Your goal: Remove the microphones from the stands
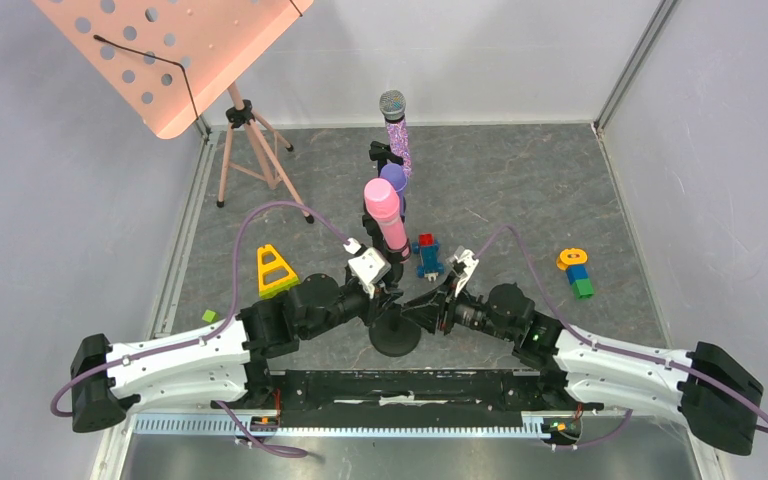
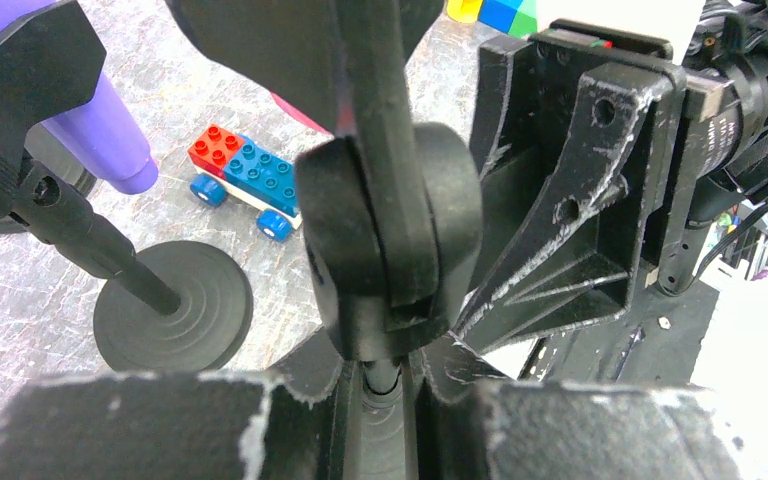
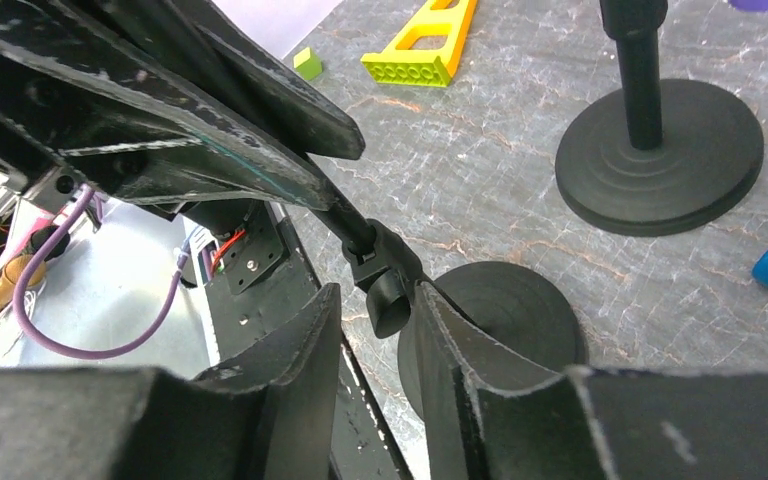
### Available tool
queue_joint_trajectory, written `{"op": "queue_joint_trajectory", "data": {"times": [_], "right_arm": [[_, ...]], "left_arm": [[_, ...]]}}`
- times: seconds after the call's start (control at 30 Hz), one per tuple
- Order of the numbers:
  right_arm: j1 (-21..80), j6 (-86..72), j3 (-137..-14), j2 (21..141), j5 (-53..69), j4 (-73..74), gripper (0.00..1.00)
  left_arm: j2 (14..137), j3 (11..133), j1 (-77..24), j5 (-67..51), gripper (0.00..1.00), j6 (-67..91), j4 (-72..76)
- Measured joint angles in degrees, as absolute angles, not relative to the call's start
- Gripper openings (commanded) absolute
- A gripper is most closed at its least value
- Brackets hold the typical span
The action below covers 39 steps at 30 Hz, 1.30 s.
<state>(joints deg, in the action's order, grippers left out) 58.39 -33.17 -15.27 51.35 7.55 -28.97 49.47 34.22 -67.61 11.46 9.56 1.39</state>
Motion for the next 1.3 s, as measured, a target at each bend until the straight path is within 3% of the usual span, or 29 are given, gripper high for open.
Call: {"op": "queue_joint_trajectory", "data": {"times": [0.07,0.47,0.87,1.3], "right_arm": [[58.39,-32.14,-15.11,50.35,7.53,-28.97,0.24],[58.39,-27.94,-15.2,51.24,9.04,-28.62,0.27],[58.39,-25.1,-15.25,53.34,11.86,-29.47,0.0],[58.63,-2.59,-18.9,55.61,12.25,-26.0,0.0]], "left_arm": [[49.25,34.22,-67.61,11.46,0.02,9.56,1.21],[48.58,34.22,-67.64,11.44,0.02,9.56,0.49],[48.14,34.22,-67.64,11.46,0.02,9.56,-0.21],[48.05,34.17,-67.48,13.47,0.02,9.54,-0.34]]}}
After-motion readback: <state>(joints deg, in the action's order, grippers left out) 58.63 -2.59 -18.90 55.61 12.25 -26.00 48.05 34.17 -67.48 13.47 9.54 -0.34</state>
